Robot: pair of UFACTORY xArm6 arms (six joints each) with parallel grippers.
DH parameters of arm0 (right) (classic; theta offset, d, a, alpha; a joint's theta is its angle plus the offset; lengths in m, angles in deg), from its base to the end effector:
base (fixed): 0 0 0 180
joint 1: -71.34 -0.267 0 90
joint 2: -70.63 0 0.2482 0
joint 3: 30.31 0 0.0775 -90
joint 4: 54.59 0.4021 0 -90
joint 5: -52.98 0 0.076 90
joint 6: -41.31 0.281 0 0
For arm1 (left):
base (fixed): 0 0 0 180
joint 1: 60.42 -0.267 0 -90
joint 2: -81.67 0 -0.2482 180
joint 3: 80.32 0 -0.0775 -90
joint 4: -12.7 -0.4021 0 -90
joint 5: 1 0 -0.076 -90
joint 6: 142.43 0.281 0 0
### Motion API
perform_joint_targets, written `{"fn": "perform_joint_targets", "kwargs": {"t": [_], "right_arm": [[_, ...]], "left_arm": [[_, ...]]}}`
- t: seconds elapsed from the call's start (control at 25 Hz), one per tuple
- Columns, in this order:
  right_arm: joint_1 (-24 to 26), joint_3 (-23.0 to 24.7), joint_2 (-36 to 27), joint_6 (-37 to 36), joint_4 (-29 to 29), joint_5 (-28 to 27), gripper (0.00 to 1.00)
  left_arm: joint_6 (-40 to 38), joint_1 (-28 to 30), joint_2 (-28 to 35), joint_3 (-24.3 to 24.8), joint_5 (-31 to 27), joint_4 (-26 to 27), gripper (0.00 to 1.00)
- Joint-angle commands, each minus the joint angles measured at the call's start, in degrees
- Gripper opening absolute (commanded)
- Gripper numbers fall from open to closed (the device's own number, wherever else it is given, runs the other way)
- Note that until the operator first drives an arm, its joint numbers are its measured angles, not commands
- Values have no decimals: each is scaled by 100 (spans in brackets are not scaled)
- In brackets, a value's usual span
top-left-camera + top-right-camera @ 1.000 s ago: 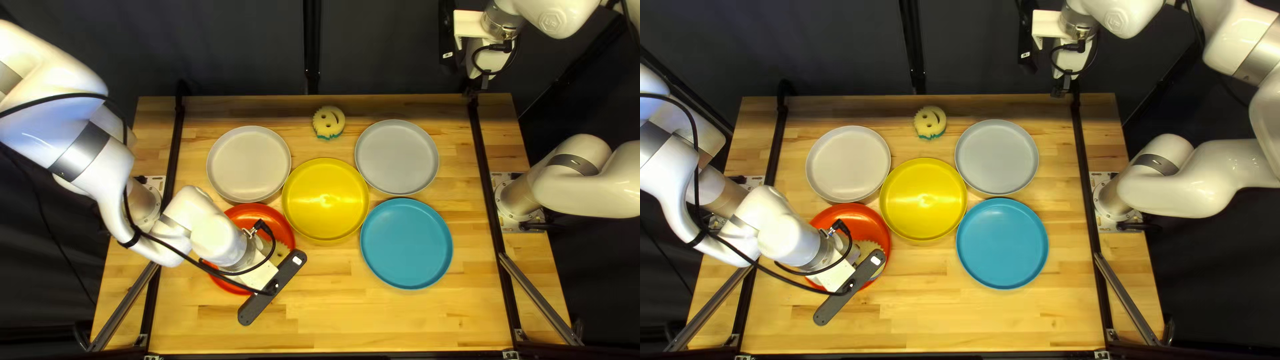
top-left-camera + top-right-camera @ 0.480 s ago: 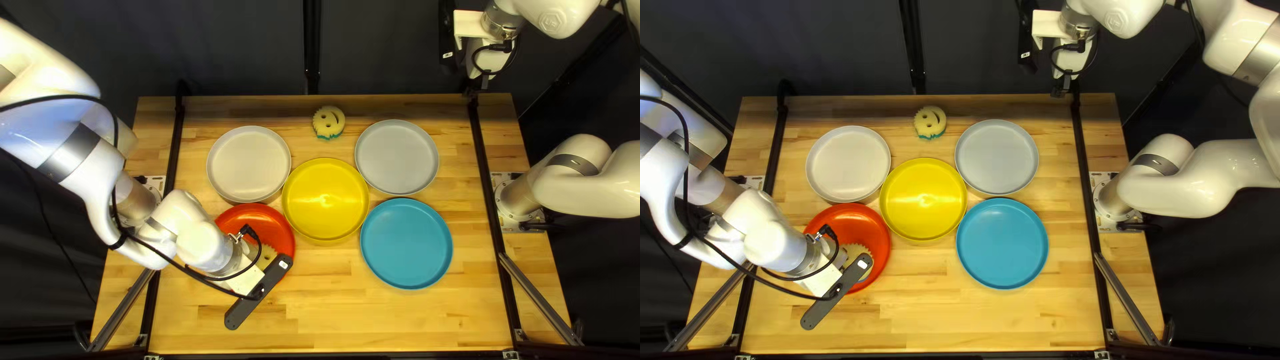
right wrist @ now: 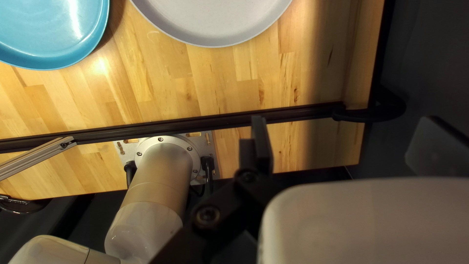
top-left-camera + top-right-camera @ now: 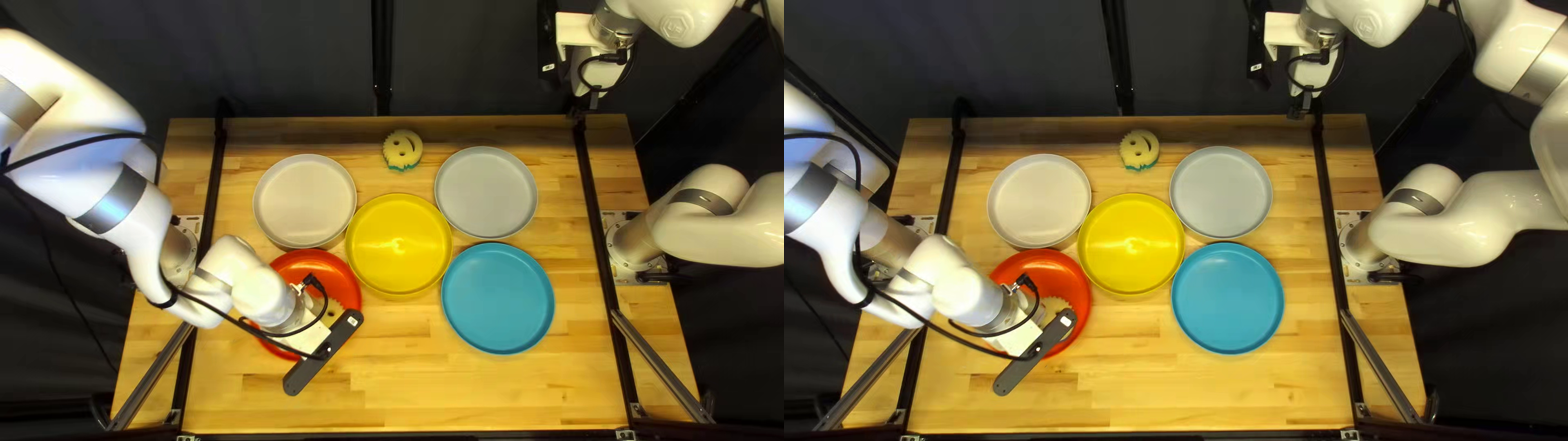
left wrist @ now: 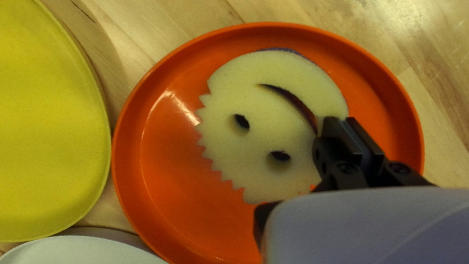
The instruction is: Pick up sponge and scrub the plate
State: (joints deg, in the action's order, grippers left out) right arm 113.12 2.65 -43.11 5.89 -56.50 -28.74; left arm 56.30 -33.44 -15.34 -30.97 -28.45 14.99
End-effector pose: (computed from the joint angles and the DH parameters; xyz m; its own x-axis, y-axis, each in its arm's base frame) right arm 0.2780 -0.2604 0.2242 0.9938 -0.1060 -0.0325 -0.1054 -0.9943 0.0173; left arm 0.3762 -0.1943 -0.0496 0.7177 -0.6877 0.1089 -0.6907 -0.7230 -0.0135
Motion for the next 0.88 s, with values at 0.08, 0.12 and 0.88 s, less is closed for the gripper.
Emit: {"fn": "perform_joint_targets", "kwargs": {"t": [0.08,0.12,0.88], "right_arm": [[0,0,0,0,0,0,100],[0,0,0,0,0,0,100],[0,0,0,0,0,0,100]], "left_arm": [[437,-384,283,329,8,171,0],[531,-468,361,431,13,223,0],[-645,770,473,355,-80,353,0]]}}
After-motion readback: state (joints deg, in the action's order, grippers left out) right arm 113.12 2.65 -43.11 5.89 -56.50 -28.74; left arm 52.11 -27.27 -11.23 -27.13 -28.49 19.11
